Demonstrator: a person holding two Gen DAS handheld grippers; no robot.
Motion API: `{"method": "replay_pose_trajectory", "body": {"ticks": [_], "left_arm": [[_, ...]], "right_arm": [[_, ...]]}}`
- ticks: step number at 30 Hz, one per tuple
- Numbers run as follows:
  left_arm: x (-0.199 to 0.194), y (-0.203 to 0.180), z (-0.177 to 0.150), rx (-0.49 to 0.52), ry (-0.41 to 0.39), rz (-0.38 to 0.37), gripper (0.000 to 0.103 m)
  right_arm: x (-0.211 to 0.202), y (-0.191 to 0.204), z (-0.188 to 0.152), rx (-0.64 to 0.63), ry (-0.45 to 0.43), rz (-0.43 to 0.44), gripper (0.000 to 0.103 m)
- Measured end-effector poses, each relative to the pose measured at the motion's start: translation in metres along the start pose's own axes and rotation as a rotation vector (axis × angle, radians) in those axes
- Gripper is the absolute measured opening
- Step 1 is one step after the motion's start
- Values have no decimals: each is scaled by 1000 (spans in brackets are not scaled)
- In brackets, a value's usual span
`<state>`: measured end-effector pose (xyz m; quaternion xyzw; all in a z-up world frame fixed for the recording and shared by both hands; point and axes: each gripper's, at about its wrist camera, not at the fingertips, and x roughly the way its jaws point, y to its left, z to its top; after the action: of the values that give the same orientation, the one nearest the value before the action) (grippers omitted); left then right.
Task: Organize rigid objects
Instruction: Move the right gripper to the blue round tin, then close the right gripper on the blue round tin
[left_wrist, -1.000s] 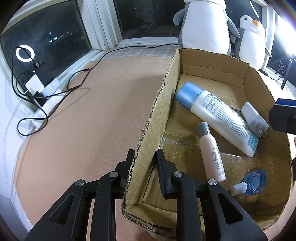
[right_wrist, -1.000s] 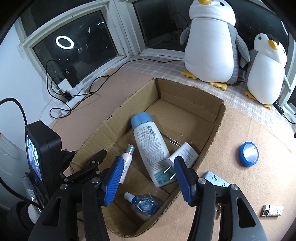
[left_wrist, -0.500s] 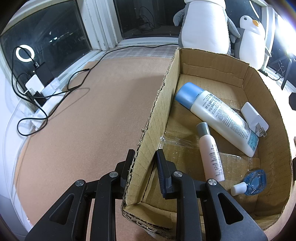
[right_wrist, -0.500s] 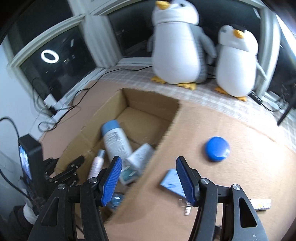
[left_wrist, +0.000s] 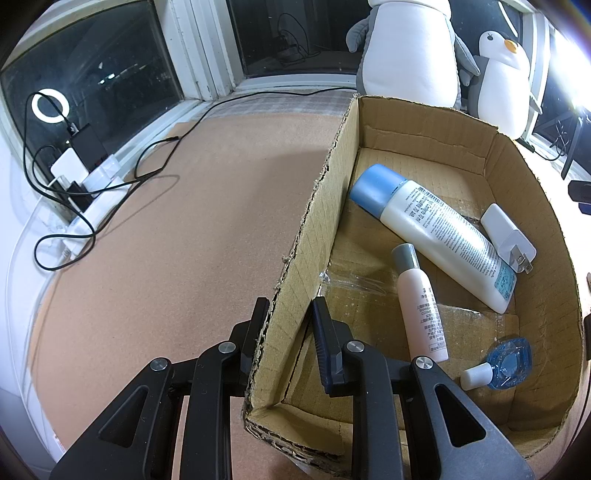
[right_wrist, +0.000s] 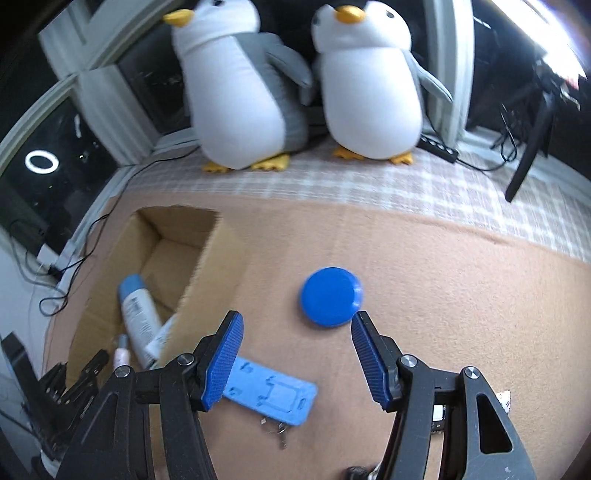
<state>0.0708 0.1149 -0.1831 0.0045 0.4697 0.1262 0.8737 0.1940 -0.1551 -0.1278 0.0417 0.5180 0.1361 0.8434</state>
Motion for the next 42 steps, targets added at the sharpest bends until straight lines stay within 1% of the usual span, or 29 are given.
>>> {"method": "replay_pose_trajectory", "body": {"ticks": [10, 20, 32, 34, 38, 42], "left_arm": [[0, 0, 0, -1, -1, 0, 22], [0, 0, 0, -2, 0, 0, 22], [0, 0, 0, -2, -1, 0, 22], [0, 0, 0, -2, -1, 0, 22], [0, 0, 0, -2, -1, 0, 22], [0, 0, 0, -2, -1, 0, 22]], "right_arm": [[30, -12, 9, 10, 44, -63, 57], [55, -9, 13, -31, 89, -115, 57], [64, -5, 15, -83, 115, -162, 57], [65, -5, 16, -92, 119, -168, 55], [65, -3, 15, -112, 122, -172, 47], [65, -2, 15, -122, 121, -172, 46]]}}
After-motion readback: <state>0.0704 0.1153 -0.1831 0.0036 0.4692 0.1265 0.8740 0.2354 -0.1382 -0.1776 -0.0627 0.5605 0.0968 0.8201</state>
